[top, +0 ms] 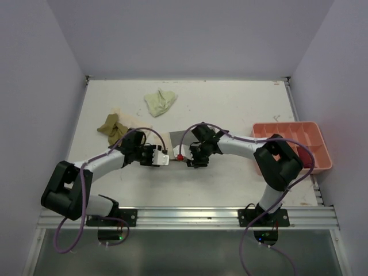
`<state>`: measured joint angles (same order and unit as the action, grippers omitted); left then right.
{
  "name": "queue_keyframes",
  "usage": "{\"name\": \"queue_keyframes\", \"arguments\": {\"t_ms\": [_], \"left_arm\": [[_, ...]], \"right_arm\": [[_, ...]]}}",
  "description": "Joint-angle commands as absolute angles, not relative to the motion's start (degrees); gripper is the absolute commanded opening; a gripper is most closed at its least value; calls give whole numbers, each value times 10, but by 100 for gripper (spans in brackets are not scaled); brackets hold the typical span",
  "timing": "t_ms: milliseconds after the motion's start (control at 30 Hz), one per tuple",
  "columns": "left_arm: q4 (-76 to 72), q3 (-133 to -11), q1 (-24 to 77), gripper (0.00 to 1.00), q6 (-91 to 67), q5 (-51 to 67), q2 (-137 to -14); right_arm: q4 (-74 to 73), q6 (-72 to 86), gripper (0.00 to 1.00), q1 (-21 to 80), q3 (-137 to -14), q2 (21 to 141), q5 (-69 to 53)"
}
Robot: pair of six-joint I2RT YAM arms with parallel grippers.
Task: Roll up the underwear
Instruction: Fold the underwear
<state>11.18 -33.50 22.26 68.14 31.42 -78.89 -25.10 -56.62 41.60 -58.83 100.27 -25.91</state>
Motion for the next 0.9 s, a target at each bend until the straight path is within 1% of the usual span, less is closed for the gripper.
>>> {"name": "queue_keyframes", "arguments": {"t_ms": [0,100,200,267,300,333,400,433,600,733,867], "left_arm": [[94,-323,207,46,687,340,-764],[96,-312,204,46,700,342,-744],[101,-306,204,46,706,346,-736],[102,-305,204,46,707,350,-733],[103,-305,204,46,708,351,-733],[105,-305,204,46,712,356,-732],[114,-303,204,45,725,360,-731],[115,-302,203,45,729,363,-731],[125,-299,203,45,770,376,-732],[125,-299,204,40,784,375,-744],[111,-299,204,39,790,366,-753]], "right_arm": [[-235,-568,42,421,-616,1019,-230],[-238,-562,40,422,-630,1034,-218],[-238,-552,36,425,-641,1046,-210],[-238,-549,31,427,-643,1049,-201],[-238,-548,28,429,-644,1052,-199],[-237,-546,18,430,-646,1055,-194],[-241,-542,4,430,-650,1058,-195],[-242,-534,0,430,-651,1056,-200],[-268,-515,0,429,-650,1023,-248],[-286,-489,0,429,-653,999,-277],[-301,-490,0,429,-651,998,-286]]}}
